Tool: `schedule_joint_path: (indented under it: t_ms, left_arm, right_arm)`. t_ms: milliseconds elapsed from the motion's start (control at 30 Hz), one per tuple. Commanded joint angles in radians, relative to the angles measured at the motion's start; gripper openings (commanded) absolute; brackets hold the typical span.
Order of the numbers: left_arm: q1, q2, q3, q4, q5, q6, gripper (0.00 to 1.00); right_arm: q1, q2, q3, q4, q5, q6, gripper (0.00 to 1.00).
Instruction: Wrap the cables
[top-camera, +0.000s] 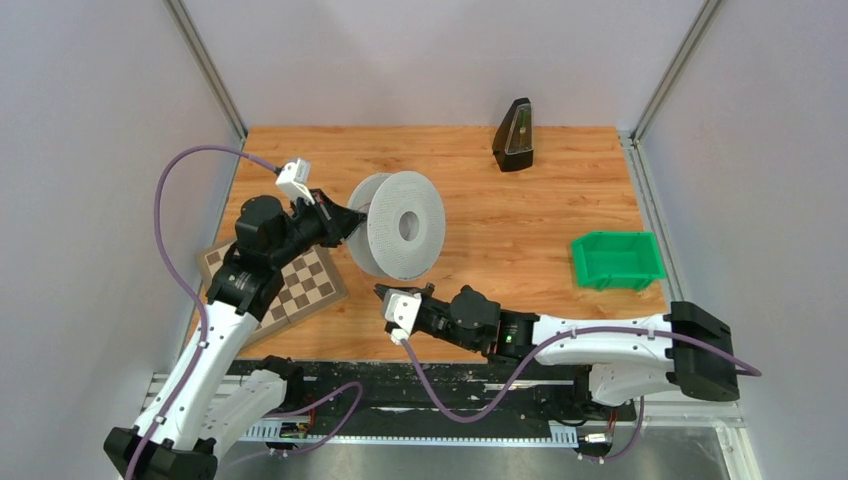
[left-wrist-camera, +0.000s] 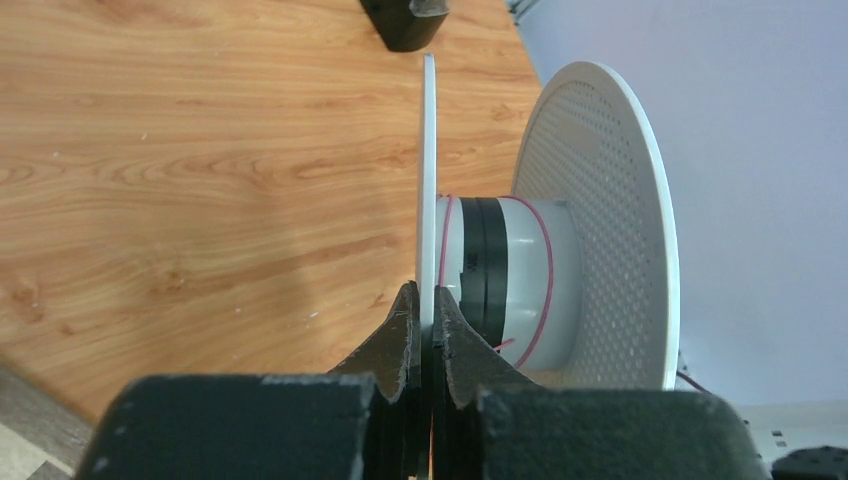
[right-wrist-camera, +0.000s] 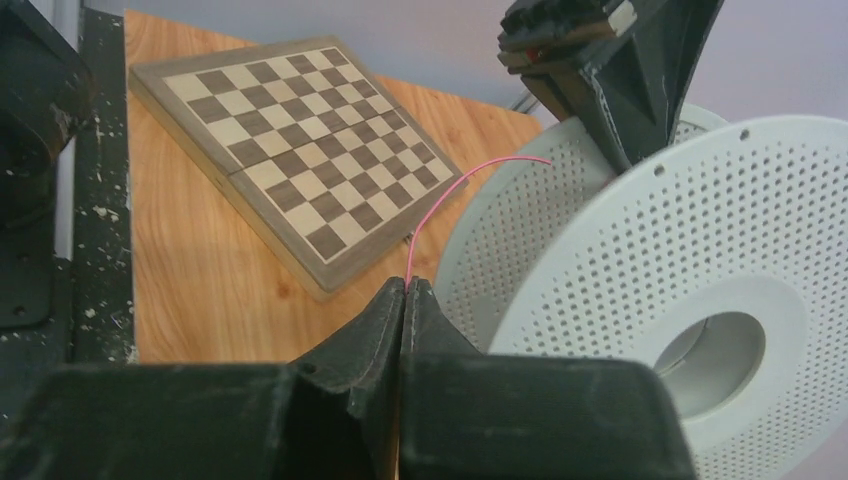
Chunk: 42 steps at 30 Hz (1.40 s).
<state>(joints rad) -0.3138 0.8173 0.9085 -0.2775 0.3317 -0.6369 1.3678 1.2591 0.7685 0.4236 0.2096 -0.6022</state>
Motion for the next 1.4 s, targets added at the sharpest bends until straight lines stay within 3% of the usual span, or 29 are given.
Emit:
schedule_joint_path:
  t_ms: [0,167,300,600,900,1167,1267,1367]
  left_arm:
    - [-0.008,0.020,-0.002,0.119,-0.052,0.017,0.00]
    - [-0.054,0.026,-0.034,0.114,-0.138,0.084,0.00]
    - [-0.076,0.032,-0.069,0.135,-0.158,0.092,0.00]
    - [-0.089,0.021,-0.120,0.190,-0.128,0.062,0.00]
    - [-0.129,-0.014,-0.185,0.286,-0.109,0.180,0.00]
    - [-0.142,-0.047,-0.230,0.364,-0.125,0.298,0.00]
    - [-0.142,-0.049,-0.231,0.372,-0.130,0.314,0.00]
    - [-0.142,-0.056,-0.232,0.376,-0.123,0.324,0.00]
  right_arm:
    - [0.004,0.066,0.062,0.177,0.038,0.163,0.00]
    - [-0.008,0.132,0.127,0.268,0.192,0.298,0.00]
    - [-0.030,0.189,0.241,0.198,0.330,0.423,0.00]
    - [-0.116,0.230,0.310,0.128,0.448,0.646,0.00]
    - [-0.217,0.268,0.429,-0.130,0.452,0.890,0.00]
    - [-0.263,0.244,0.416,-0.275,0.460,1.085,0.00]
    - [-0.280,0.209,0.373,-0.295,0.458,1.155,0.12]
    - [-0.305,0.167,0.324,-0.312,0.456,1.215,0.16]
